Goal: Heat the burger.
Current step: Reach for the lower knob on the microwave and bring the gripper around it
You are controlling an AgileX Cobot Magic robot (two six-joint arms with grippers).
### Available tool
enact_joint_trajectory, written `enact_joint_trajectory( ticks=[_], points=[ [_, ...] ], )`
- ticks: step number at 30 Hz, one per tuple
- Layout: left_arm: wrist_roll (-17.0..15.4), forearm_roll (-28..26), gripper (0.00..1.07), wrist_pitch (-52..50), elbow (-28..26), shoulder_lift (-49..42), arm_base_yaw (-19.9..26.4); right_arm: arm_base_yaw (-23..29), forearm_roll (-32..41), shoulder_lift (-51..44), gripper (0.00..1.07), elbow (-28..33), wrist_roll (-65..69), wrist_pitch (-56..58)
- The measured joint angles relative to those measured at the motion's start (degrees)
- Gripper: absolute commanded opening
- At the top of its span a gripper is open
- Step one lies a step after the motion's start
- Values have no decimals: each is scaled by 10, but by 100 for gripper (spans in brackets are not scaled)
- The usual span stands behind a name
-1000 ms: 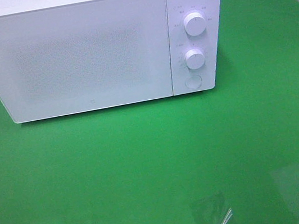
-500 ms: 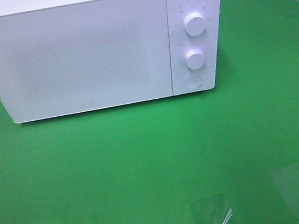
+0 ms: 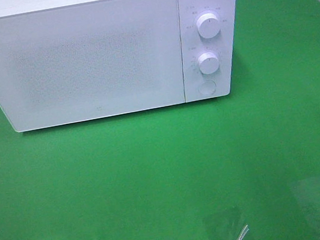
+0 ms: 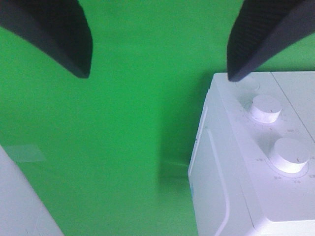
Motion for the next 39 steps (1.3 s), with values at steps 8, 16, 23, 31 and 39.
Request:
enact_joint_trajectory(
  ticks=[8,16,23,31,39],
  points=[
    [0,0,98,0,0,0,0,0,13,54,74,31,-2,-117],
    [1,0,98,0,0,0,0,32,163,140,74,50,-161,-264],
    [1,0,98,0,0,0,0,132,257,192,74,56,-243,-402],
    [1,0,98,0,0,0,0,309,416,283,74,56,-286,-552],
    [1,0,98,0,0,0,0,428,519,349,74,30,-289,-610]
  ],
)
